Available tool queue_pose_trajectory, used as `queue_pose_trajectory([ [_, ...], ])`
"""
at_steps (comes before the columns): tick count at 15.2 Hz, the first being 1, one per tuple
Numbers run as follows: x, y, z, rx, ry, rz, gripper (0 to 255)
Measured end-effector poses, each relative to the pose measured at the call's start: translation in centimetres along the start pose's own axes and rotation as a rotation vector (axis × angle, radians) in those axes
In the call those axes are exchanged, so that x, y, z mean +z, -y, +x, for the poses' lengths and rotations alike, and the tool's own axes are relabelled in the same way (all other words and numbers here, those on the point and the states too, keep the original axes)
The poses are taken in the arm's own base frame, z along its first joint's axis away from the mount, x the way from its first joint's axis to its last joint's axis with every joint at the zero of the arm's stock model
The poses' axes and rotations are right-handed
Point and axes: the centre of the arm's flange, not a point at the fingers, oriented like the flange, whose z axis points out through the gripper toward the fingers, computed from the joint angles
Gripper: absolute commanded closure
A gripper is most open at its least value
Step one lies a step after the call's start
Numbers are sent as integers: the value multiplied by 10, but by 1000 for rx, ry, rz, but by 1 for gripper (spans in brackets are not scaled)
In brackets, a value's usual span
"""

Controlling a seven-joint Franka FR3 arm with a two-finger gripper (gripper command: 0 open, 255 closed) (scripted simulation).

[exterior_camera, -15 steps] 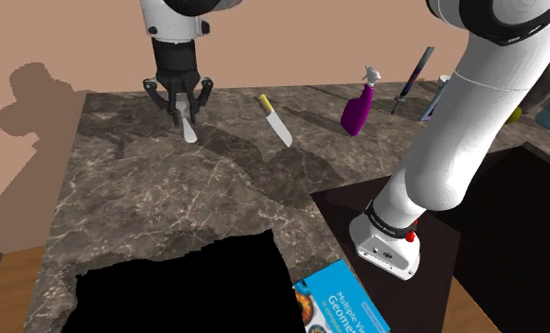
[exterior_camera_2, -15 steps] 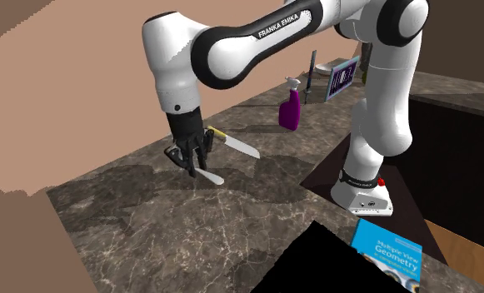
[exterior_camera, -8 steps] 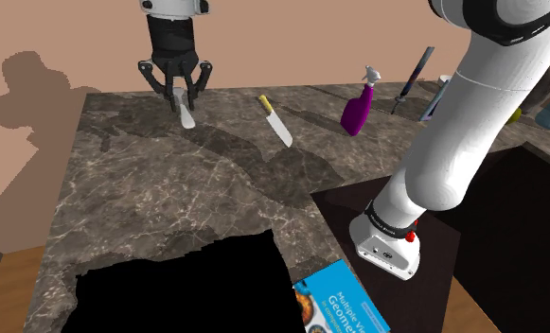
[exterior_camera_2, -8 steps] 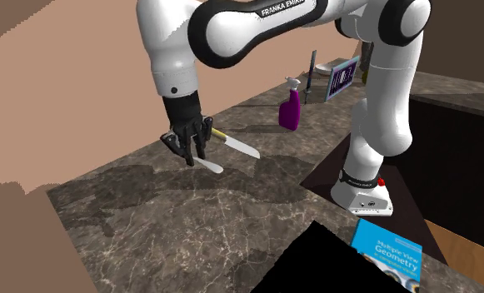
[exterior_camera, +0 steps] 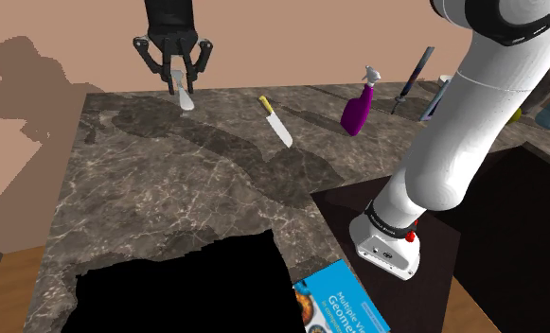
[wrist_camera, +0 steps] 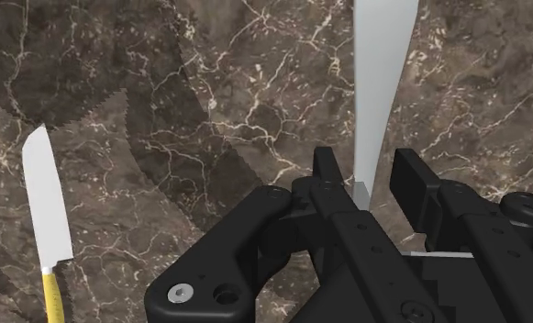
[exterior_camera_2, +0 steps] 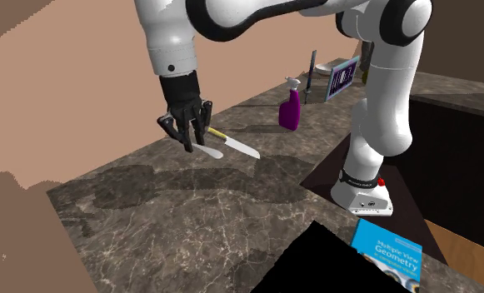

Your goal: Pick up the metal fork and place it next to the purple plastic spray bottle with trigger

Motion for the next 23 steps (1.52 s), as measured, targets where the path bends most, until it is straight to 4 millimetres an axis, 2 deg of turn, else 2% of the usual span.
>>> queue_pose_trajectory([
  [11, -59, 2, -8, 0, 0, 0, 255],
  [15, -75, -3, -9, 0, 0, 0, 255],
  [23, -85, -97, 14, 1, -1, -1, 255],
])
